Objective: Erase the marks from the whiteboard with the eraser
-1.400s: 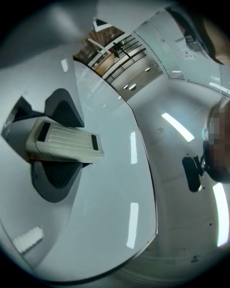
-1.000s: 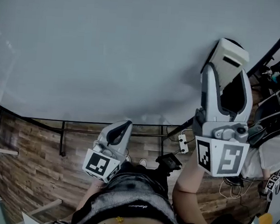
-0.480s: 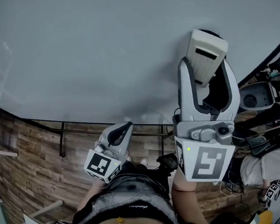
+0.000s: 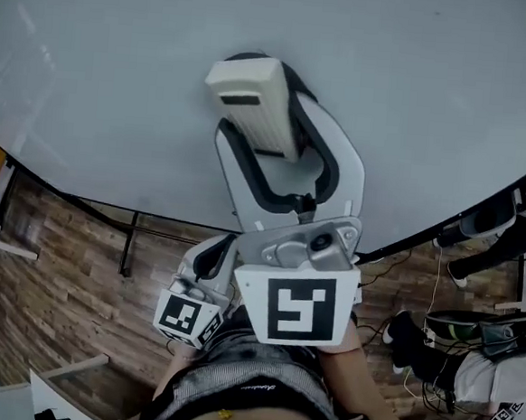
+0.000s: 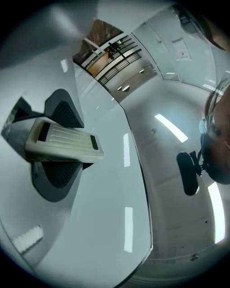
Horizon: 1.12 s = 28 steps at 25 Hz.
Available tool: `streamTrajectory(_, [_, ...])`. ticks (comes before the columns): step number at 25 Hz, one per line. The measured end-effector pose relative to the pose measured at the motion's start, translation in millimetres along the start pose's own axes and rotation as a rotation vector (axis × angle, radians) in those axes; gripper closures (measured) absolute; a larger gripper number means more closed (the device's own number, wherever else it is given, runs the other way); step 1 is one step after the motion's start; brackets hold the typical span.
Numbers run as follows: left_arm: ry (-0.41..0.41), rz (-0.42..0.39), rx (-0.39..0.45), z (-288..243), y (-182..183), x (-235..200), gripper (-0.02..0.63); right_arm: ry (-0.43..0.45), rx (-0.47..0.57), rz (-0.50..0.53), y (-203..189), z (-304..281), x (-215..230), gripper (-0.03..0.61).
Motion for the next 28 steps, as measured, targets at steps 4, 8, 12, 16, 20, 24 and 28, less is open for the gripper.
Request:
streamTrajectory(4, [0.043, -0.007, 0.01, 20.8, 1.1, -11.6, 0.615, 0.113, -0.038, 0.141, -9.2, -11.6, -60.7, 0.339])
streamTrajectory(8, [0.039, -0.012, -0.005, 29.8, 2.8, -10.7, 0.615, 0.156, -0.03, 0.143, 2.6, -13.9, -69.9, 0.336])
streamTrajectory(12, [-0.008, -0.016, -0.003, 20.1, 9.8, 7.5, 0.615, 0.111, -0.009, 0.077, 31.1, -16.0, -30.6, 0.336])
streamTrajectory(16, [-0.054, -0.043, -0.009, 11.3, 9.8, 19.6, 0.615, 0.076, -0.02, 0.014, 42.9, -8.2, -2.6, 0.336])
streamTrajectory(20, [-0.116, -0.069, -0.027, 2.5, 4.4, 41.7, 0.615, 0.03, -0.084, -0.012, 41.0, 21.2, 35.7, 0.335])
streamTrajectory(24, [-0.185, -0.082, -0.053, -20.7, 2.0, 56.5, 0.615, -0.039, -0.128, -0.057, 25.1, 40.7, 86.3, 0.334])
streamTrajectory(28, [-0.221, -0.099, -0.047, -33.7, 6.0, 73.1, 0.615, -0.081, -0.116, -0.124, 10.2, 66.1, 124.0, 0.334])
Point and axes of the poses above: the fingertips, and each gripper's own axes: z backward along the fingers, x to its right, y out of its top, the point moved 4 cm from there along z, backward along the fingers, and after that the axes turned 7 degrees about -y, right-handed, at the moved point
